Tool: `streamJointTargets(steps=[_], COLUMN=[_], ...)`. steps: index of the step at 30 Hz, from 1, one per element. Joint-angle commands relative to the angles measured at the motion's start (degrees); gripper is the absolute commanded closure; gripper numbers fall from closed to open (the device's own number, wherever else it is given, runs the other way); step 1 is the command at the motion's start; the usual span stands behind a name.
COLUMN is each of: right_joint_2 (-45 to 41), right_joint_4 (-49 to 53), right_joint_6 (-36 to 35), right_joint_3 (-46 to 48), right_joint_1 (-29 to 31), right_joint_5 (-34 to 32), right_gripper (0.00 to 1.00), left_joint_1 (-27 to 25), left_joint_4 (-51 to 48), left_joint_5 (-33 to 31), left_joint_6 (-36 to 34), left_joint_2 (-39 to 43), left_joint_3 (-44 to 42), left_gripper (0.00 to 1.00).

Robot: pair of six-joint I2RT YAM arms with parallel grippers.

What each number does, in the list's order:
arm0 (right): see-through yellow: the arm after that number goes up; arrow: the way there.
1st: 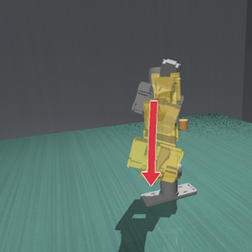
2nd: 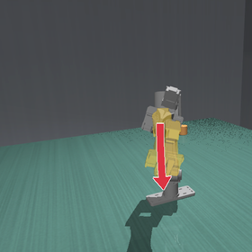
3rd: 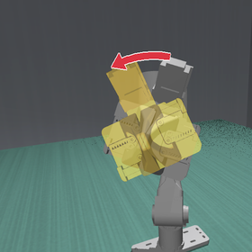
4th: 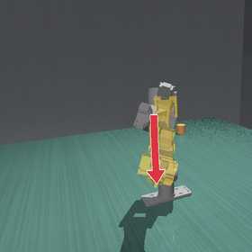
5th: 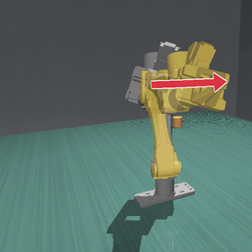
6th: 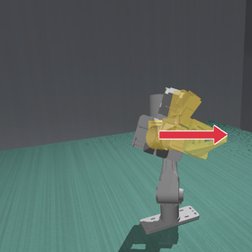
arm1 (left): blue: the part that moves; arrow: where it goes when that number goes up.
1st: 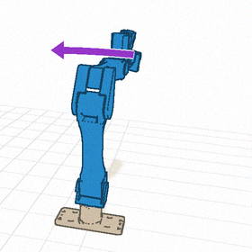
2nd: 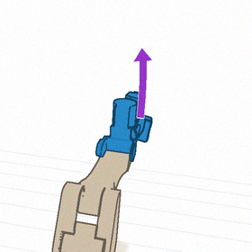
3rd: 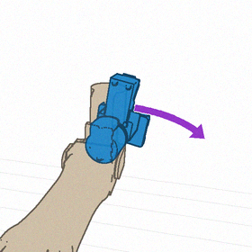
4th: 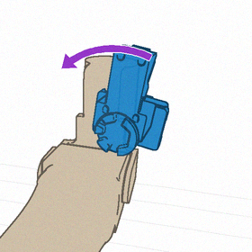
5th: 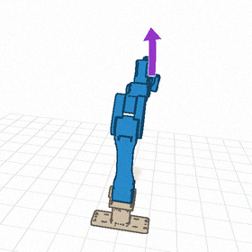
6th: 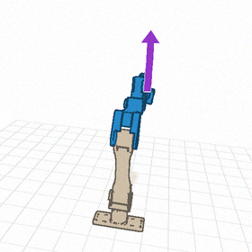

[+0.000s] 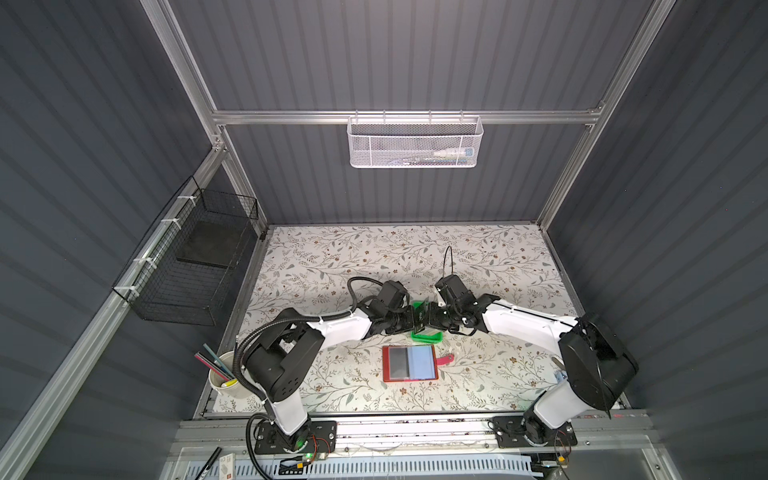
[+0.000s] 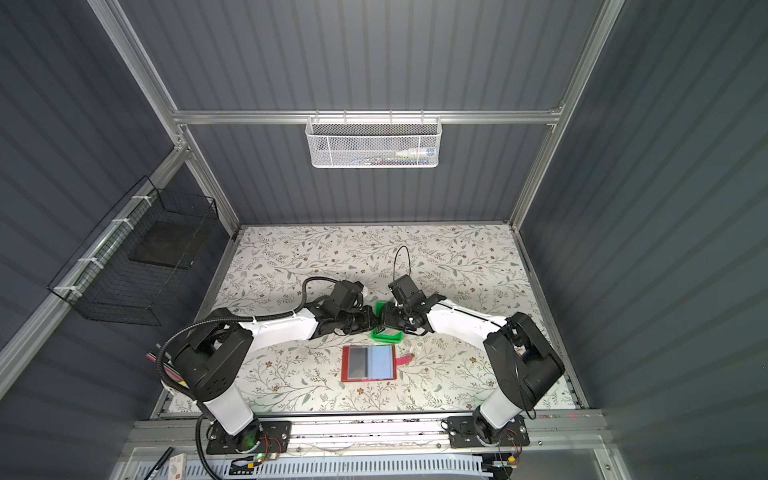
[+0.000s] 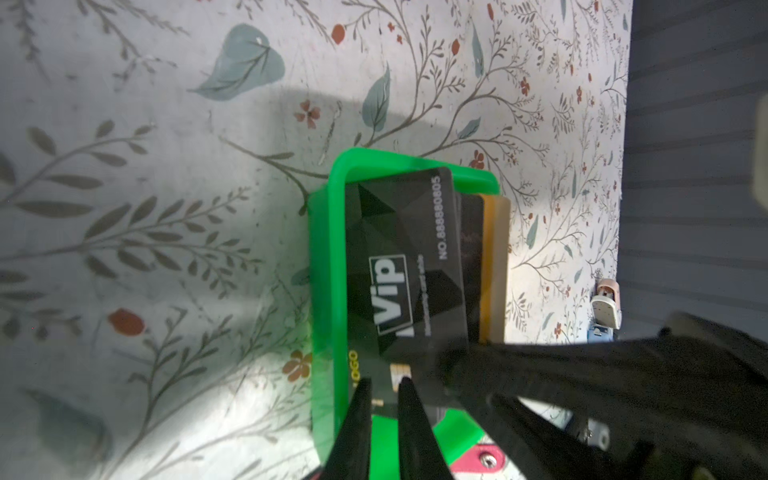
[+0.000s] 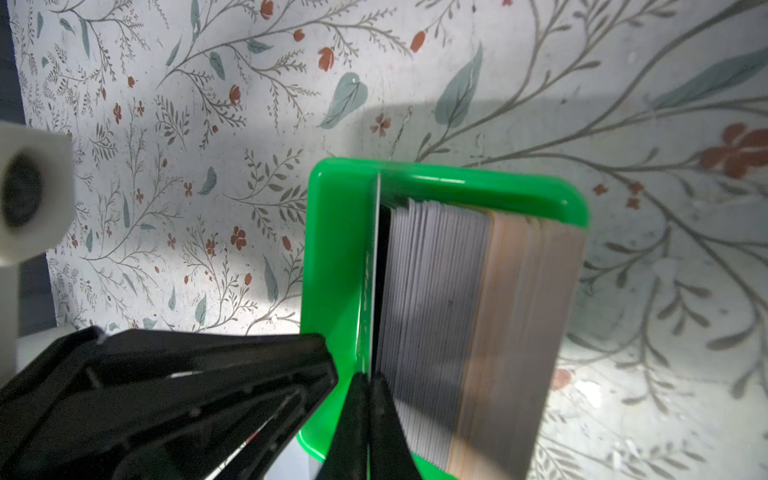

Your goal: Put the credit cards into the card holder

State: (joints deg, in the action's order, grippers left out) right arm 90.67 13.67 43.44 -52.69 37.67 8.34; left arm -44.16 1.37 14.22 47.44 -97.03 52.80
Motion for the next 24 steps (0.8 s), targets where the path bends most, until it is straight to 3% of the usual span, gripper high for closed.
streamJointTargets(steps=[1, 13, 24], right_joint_2=[-1.55, -11.6, -30.84], right_joint_4=[3.21, 3.58, 4.2], right_joint_6=[-0.37, -1.51, -0.99], right_joint_3=[-1.18, 3.09, 12.89], right_joint_1=[0.13, 0.52, 0.71], right_joint_5=[-1.98, -0.34, 3.17], right_gripper=[0.97, 0.98, 0.99], left_joint_1=[0.04, 0.09, -0.05], left_joint_4=[-1.36, -0.51, 14.26], left_joint_5=[0.2, 5.12, 13.22], left_joint_6=[1.47, 3.87, 9.53], left_joint_2=[5.64, 22.57, 36.31], left_joint_3=[-2.79, -14.26, -28.99], left_gripper=[0.84, 0.75, 0.69])
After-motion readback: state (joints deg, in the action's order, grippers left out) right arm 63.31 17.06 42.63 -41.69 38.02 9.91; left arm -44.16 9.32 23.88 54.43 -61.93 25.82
